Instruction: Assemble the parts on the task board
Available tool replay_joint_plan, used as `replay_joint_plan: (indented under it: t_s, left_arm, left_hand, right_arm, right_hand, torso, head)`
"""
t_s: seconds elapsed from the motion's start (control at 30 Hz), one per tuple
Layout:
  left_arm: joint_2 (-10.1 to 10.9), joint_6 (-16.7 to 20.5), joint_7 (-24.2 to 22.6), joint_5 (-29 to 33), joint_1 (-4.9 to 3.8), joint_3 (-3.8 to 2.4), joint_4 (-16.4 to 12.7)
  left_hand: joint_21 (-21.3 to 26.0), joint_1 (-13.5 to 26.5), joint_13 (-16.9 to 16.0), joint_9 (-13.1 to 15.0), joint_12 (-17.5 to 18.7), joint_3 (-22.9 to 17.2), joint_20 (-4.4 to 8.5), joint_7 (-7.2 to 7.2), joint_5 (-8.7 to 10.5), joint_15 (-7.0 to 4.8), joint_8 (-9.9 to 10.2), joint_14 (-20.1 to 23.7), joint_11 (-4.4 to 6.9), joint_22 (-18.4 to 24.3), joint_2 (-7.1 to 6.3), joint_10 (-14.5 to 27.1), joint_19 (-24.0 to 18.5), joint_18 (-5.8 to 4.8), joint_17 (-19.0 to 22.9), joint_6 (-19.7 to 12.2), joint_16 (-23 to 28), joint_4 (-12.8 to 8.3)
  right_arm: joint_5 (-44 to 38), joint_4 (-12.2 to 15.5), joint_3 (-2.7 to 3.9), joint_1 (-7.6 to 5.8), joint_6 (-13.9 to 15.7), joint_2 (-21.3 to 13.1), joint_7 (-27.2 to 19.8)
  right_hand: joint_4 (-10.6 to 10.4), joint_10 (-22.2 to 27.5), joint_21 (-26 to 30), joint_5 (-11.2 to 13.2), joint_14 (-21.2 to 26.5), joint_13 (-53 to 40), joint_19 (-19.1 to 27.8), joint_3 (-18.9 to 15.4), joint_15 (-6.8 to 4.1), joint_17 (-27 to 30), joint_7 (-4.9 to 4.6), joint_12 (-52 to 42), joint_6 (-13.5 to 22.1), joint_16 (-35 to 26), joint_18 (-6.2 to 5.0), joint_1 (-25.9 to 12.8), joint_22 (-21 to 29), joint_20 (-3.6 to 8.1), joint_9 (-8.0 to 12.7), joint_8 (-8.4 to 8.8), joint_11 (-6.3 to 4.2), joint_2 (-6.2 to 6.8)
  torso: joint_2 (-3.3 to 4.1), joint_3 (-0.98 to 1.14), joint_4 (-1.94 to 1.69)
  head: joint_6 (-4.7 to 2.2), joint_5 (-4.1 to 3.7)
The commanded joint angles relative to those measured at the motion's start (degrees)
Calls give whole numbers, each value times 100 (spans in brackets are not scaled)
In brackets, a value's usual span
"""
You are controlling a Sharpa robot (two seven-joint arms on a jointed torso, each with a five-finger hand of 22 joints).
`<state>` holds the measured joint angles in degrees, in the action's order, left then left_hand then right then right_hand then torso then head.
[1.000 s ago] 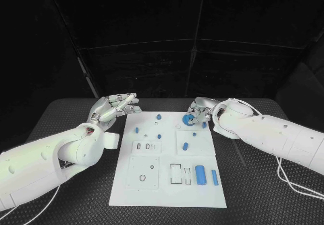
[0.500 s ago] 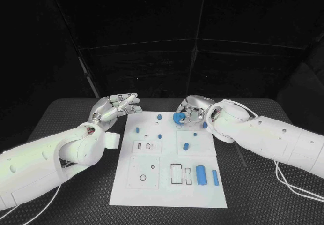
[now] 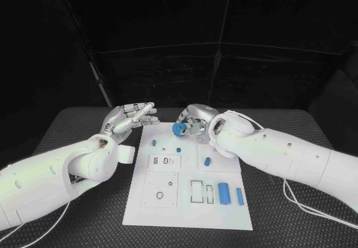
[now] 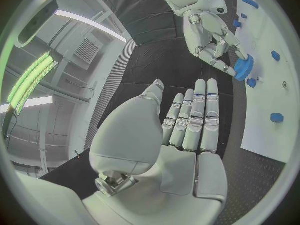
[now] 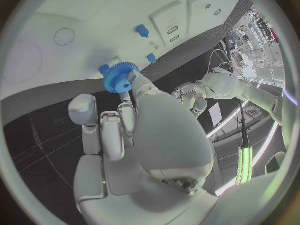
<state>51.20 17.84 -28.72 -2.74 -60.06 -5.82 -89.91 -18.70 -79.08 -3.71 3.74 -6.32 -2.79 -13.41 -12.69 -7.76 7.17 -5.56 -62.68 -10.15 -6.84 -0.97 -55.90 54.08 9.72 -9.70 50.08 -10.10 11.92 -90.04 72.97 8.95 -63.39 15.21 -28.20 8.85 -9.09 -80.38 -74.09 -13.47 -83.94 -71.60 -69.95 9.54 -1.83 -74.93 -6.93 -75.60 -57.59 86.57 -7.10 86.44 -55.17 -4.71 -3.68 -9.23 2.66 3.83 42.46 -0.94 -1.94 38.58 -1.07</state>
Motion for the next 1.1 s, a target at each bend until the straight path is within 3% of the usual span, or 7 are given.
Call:
replay_joint_plan:
  t_s: [0.03, 0.27, 0.6, 0.73, 0.83, 0.97, 1.1]
  left_arm:
    - [-17, -74, -17, -21, -12, -7, -10]
    - [-30, -77, -13, -21, -13, -8, -2]
    - [-34, -79, -11, -21, -14, -8, 0]
    - [-36, -79, -10, -21, -15, -8, 1]
    - [-38, -81, -5, -21, -15, -8, 3]
    - [-38, -82, 0, -21, -15, -8, 7]
    - [-37, -84, 4, -21, -15, -8, 10]
  left_hand:
    - [37, -53, 9, -5, 28, -5, 10, -78, 31, 10, 18, -12, -27, 5, 21, -6, 42, 75, -9, -42, 33, -28]
    - [37, -53, 9, -5, 28, -5, 10, -78, 31, 10, 18, -12, -27, 5, 21, -6, 42, 75, -9, -42, 33, -28]
    - [43, -57, 9, -6, 41, -3, 8, -81, 31, 13, 32, -10, -31, 11, 24, 0, 41, 74, -11, -57, 45, -35]
    - [43, -57, 9, -6, 41, -3, 8, -81, 31, 13, 32, -10, -31, 11, 24, 0, 41, 74, -11, -57, 45, -35]
    - [43, -57, 9, -6, 41, -3, 8, -81, 31, 13, 32, -10, -31, 11, 24, 0, 41, 74, -11, -57, 45, -35]
    - [46, -59, 9, -7, 48, -1, 7, -84, 31, 14, 41, -9, -33, 14, 25, 4, 41, 74, -13, -81, 52, -40]
    - [46, -59, 9, -7, 48, -1, 7, -84, 31, 14, 41, -9, -33, 14, 25, 4, 41, 74, -13, -81, 52, -40]
  right_arm:
    - [-186, -165, -9, -15, 68, 163, 101]
    - [-242, -399, -204, -16, -90, 400, 134]
    - [-287, -511, -260, -16, -186, 511, 178]
    - [-293, -535, -265, -16, -111, 530, 186]
    - [-295, -552, -266, -16, -64, 542, 197]
    - [-296, -562, -267, -16, -82, 545, 216]
    - [-296, -561, -268, -16, -169, 539, 237]
  right_hand:
    - [5, 2, -32, 25, -416, 1, -46, 31, 26, -456, -57, 12, -153, 19, 38, -46, -7, -3, -9, -4, -19, 5]
    - [12, 17, -26, 62, -412, 14, -37, 61, 28, -439, -66, 30, -133, 14, 36, -73, 3, -4, -5, 28, -13, 19]
    - [7, 144, -1, 141, -407, 180, -5, 95, 67, -428, -129, 193, 37, 9, 33, -221, 42, -31, 8, 183, 38, 119]
    - [16, 325, 12, 230, -411, 416, 15, 28, 162, -461, -255, 413, 599, 20, 37, -339, 59, -106, 10, 508, 155, 241]
    - [-62, 460, 15, 307, -418, 581, 26, -153, 249, -516, -350, 552, 1992, 41, 32, -463, 64, -194, 74, 643, 244, 347]
    - [-195, 482, 18, 314, -416, 602, 37, -337, 281, -520, -384, 560, 2140, 44, 26, -522, 74, -233, 67, 635, 279, 401]
    - [-373, 472, 9, 306, -416, 583, 33, -488, 303, -530, -401, 529, 1820, 49, 26, -568, 63, -258, 29, 586, 299, 400]
  torso:
    - [7, 7, 5]
    - [4, 10, 10]
    - [-1, 17, 25]
    - [1, 17, 23]
    - [2, 19, 21]
    - [1, 18, 20]
    - [3, 18, 22]
  head:
    - [9, 13]
    - [33, 30]
    - [52, 48]
    - [50, 47]
    - [47, 44]
    - [50, 40]
    - [54, 40]
